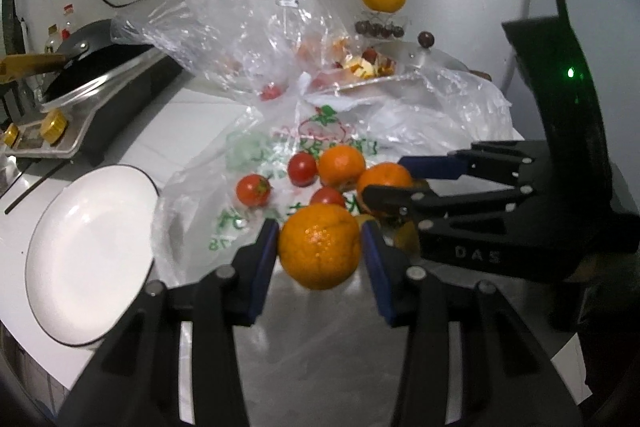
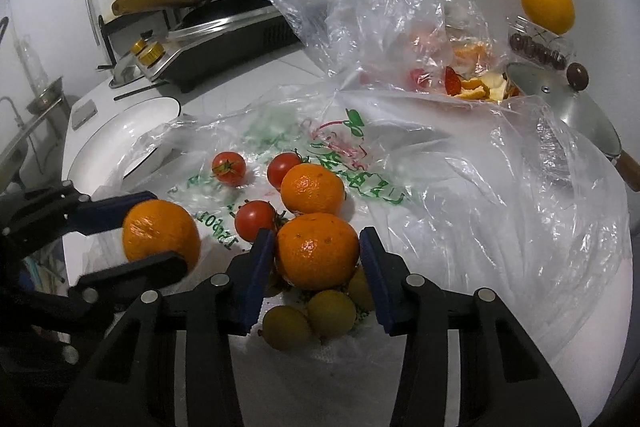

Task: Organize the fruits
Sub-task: 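Grasp a mandarin orange with the left gripper while the right gripper grasps another mandarin, then carry both held mandarins over to the white plate, then lower the mandarins onto the white plate and open both grippers, then move both open grippers back over the fruit on the bag, then grasp a mandarin with the right gripper while the left gripper grasps a red cherry tomato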

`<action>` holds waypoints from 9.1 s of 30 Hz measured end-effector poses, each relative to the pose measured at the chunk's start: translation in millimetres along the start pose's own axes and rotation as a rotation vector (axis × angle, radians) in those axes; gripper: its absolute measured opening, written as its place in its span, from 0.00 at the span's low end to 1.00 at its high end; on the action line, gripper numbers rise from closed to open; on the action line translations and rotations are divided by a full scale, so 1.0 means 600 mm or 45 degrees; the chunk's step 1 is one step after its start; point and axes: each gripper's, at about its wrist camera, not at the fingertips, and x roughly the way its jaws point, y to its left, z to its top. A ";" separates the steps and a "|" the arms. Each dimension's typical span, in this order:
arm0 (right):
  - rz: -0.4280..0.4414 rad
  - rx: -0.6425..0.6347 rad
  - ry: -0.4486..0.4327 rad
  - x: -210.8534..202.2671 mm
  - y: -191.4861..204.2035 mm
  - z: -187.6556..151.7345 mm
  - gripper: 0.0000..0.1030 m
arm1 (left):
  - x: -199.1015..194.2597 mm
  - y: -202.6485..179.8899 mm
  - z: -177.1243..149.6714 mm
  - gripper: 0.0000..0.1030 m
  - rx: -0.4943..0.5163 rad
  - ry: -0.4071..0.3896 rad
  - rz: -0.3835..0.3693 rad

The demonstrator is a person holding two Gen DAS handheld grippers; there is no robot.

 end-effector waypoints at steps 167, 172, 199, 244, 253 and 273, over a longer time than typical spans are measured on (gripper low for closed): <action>0.167 -0.086 -0.132 -0.008 0.233 0.152 0.54 | -0.125 0.228 -0.029 0.75 -0.100 -0.185 0.278; 0.146 -0.060 -0.154 -0.035 0.203 0.135 0.54 | -0.125 0.195 -0.023 0.75 -0.073 -0.174 0.285; 0.012 0.102 -0.180 -0.089 0.014 0.043 0.54 | -0.085 0.047 0.006 0.75 0.060 -0.120 0.231; 0.150 0.113 -0.017 0.037 -0.031 0.042 0.41 | 0.077 0.041 0.045 0.61 0.130 0.033 0.228; 0.170 0.177 -0.072 0.024 -0.058 0.042 0.42 | 0.105 0.028 0.049 0.39 0.202 0.084 0.222; 0.170 0.181 -0.098 0.021 -0.060 0.039 0.42 | 0.151 0.051 0.046 0.31 0.166 0.188 0.188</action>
